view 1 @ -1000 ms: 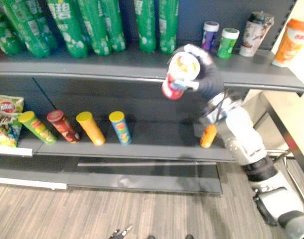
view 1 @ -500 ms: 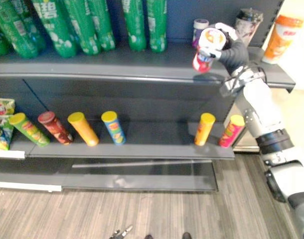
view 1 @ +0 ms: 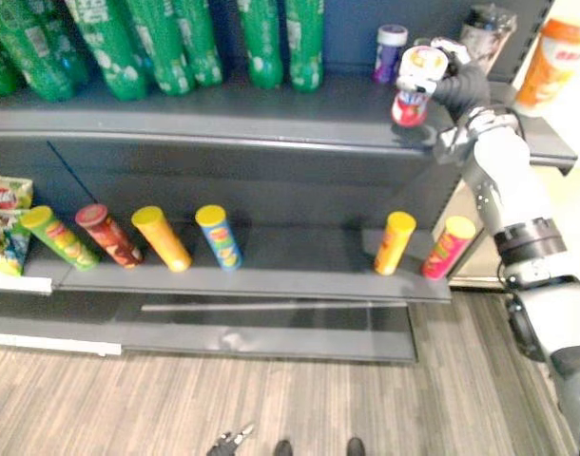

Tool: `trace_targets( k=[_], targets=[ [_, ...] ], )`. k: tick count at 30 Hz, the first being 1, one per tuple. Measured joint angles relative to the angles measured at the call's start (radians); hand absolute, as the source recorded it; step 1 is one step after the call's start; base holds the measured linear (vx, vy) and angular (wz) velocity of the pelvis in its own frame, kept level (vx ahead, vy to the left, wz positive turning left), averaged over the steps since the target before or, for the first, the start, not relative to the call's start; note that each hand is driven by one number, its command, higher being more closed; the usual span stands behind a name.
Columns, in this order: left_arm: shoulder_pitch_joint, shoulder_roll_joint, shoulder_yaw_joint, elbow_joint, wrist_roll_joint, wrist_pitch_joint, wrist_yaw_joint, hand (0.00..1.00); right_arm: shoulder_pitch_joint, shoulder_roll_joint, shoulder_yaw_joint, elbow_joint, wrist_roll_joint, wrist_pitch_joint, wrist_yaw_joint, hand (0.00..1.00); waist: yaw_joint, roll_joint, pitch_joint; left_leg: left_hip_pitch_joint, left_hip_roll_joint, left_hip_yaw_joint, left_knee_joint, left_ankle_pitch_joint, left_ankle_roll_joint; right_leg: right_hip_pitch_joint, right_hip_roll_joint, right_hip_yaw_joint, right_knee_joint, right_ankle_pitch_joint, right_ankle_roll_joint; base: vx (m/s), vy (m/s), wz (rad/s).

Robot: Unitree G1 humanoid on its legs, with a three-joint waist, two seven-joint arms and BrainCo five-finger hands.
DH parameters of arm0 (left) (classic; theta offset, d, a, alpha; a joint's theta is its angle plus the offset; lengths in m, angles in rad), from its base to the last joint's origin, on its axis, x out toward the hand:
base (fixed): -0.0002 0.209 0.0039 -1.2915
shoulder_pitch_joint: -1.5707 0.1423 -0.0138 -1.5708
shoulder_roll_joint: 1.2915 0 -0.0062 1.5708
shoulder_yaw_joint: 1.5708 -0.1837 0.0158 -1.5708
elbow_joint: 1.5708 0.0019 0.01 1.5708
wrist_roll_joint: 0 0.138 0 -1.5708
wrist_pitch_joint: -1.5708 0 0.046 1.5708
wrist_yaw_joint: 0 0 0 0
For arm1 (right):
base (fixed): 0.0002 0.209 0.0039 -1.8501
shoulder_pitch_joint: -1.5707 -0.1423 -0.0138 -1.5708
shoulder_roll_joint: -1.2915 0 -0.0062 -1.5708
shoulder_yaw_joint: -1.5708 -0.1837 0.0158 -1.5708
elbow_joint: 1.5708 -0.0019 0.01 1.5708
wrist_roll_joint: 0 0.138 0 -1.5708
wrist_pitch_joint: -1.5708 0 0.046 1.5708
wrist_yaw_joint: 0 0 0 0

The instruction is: Put the gum and the chips on the shelf.

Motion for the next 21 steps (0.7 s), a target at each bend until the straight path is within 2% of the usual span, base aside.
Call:
trace_targets(
  k=[7,21],
  targets=[
    [-0.011,-0.003,0.000,0.000,0.000,-0.002,0.000,0.00,-0.039,0.002,-0.029,0.074,-0.096,0.005,0.002,1.00,0.011,-0.002,0.008,-0.008,0.000,-0.004,0.000,0.000,0.000,-0.003,0.000,-0.006,-0.007,0.001,0.000,0.01,-0.002,0.02],
    [-0.017,-0.003,0.001,-0.009,0.000,-0.002,0.000,0.00,-0.044,0.015,-0.095,0.095,-0.104,0.011,0.011,1.00,0.009,-0.006,0.028,-0.005,0.000,0.001,0.000,0.000,0.000,-0.002,0.001,-0.001,-0.006,0.001,0.000,0.00,0.000,0.00]
  ],
)
